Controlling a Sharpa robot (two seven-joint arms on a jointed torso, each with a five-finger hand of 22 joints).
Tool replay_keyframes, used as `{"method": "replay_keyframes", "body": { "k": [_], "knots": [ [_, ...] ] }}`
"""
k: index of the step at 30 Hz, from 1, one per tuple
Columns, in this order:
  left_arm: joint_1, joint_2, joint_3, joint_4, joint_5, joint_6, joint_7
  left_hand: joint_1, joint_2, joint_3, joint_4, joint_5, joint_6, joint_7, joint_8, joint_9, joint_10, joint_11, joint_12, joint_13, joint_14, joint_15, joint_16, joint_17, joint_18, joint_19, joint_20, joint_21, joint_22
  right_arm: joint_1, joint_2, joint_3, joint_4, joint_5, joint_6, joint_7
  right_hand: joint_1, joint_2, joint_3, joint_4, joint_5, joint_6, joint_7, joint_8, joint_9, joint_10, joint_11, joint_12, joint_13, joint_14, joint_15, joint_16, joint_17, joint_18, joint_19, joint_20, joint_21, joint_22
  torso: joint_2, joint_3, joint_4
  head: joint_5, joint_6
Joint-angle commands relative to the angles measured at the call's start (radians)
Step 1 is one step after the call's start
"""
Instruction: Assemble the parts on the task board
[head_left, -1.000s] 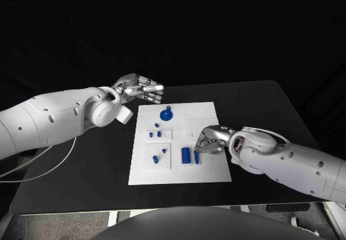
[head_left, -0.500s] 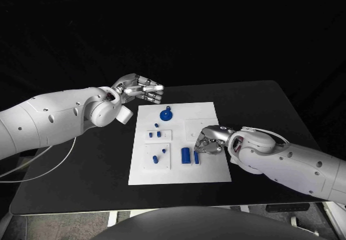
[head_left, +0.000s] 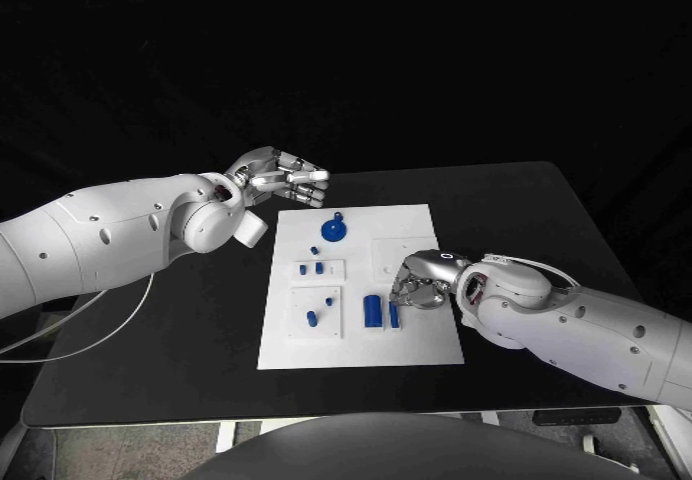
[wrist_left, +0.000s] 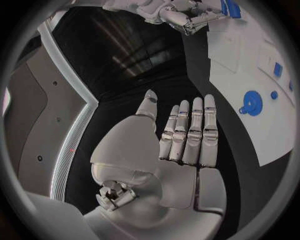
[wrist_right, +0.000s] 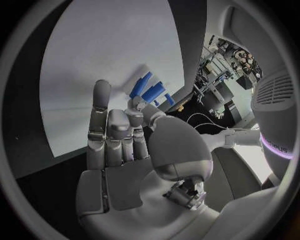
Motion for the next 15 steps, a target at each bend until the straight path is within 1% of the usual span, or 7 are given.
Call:
{"method": "replay_keyframes", "body": {
  "k": [1, 2, 3, 4, 15],
  "knots": [
    [0.0, 0.001, 0.0, 0.0, 0.005, 0.008, 0.006, -0.001, 0.011, -0.003, -0.001, -0.001, 0.001, 0.005, 0.0, 0.0, 0.004, 0.004, -0.001, 0.0, 0.004, 0.003, 0.001, 0.001, 0.001, 0.002, 0.001, 0.005, 0.0, -0.008, 0.005, -0.006, -0.007, -0.033, 0.018, -0.025, 0.001, -0.011, 0.007, 0.001, 0.007, 0.005, 0.001, 0.004, 0.0, 0.008, 0.0, -0.002, 0.0, 0.004, -0.005, 0.003, 0.001, 0.002, 0.001, -0.005, -0.004, 0.001, 0.0, 0.0001, -0.0001, 0.0, 0.0],
    [0.0, 0.001, 0.0, 0.0, 0.005, 0.008, 0.005, -0.001, 0.011, -0.003, -0.001, -0.001, 0.001, 0.005, 0.0, 0.0, 0.004, 0.004, -0.001, 0.0, 0.004, 0.003, 0.001, 0.001, 0.001, 0.002, 0.001, 0.005, 0.0, -0.008, 0.007, -0.006, -0.008, -0.035, 0.018, -0.026, 0.0, -0.012, 0.007, 0.001, 0.015, 0.006, 0.001, 0.004, 0.0, 0.008, 0.0, -0.002, 0.0, 0.004, -0.005, 0.003, 0.0, 0.002, 0.001, -0.005, -0.004, 0.001, 0.0, 0.0002, 0.0001, -0.001, 0.0],
    [0.0, 0.001, 0.0, 0.0, 0.005, 0.009, 0.005, -0.001, 0.011, -0.003, -0.001, -0.001, 0.001, 0.005, 0.0, 0.0, 0.004, 0.004, -0.001, 0.0, 0.004, 0.003, 0.001, 0.001, 0.001, 0.002, 0.001, 0.005, 0.0, -0.009, 0.008, -0.006, -0.009, -0.036, 0.018, -0.027, -0.004, -0.015, 0.006, 0.002, 0.034, 0.007, 0.0, 0.004, 0.0, 0.009, -0.001, 0.0, 0.001, 0.004, -0.005, 0.004, 0.001, 0.002, 0.002, -0.005, -0.004, 0.002, 0.0, 0.0003, 0.0003, -0.001, 0.0],
    [0.0, 0.001, 0.0, 0.0, 0.005, 0.008, 0.005, -0.001, 0.011, -0.003, -0.001, -0.001, 0.001, 0.005, 0.0, 0.0, 0.004, 0.004, -0.001, 0.0, 0.004, 0.003, 0.001, 0.001, 0.001, 0.002, 0.001, 0.005, 0.0, -0.01, 0.009, -0.006, -0.01, -0.037, 0.019, -0.026, -0.005, -0.017, 0.006, 0.002, 0.037, 0.008, 0.0, 0.004, 0.0, 0.009, -0.001, 0.0, 0.001, 0.004, -0.006, 0.005, 0.002, 0.002, 0.002, -0.005, -0.004, 0.002, 0.0, 0.0003, 0.0004, -0.001, 0.0],
    [0.0, 0.001, 0.0, -0.001, 0.005, 0.008, 0.003, -0.001, 0.012, -0.003, -0.001, -0.001, -0.001, 0.006, 0.0, 0.0, 0.002, 0.005, -0.001, 0.0, 0.004, 0.003, 0.001, 0.001, 0.001, 0.002, 0.001, 0.005, 0.0, -0.019, 0.013, -0.006, -0.014, -0.052, 0.026, -0.032, -0.007, -0.019, -0.003, 0.001, 0.04, 0.015, -0.003, 0.004, 0.001, 0.014, -0.002, -0.001, 0.002, 0.005, -0.004, 0.009, 0.006, 0.0, 0.003, -0.004, -0.004, 0.004, 0.0, 0.0003, 0.0001, 0.001, 0.0]
  ]
}}
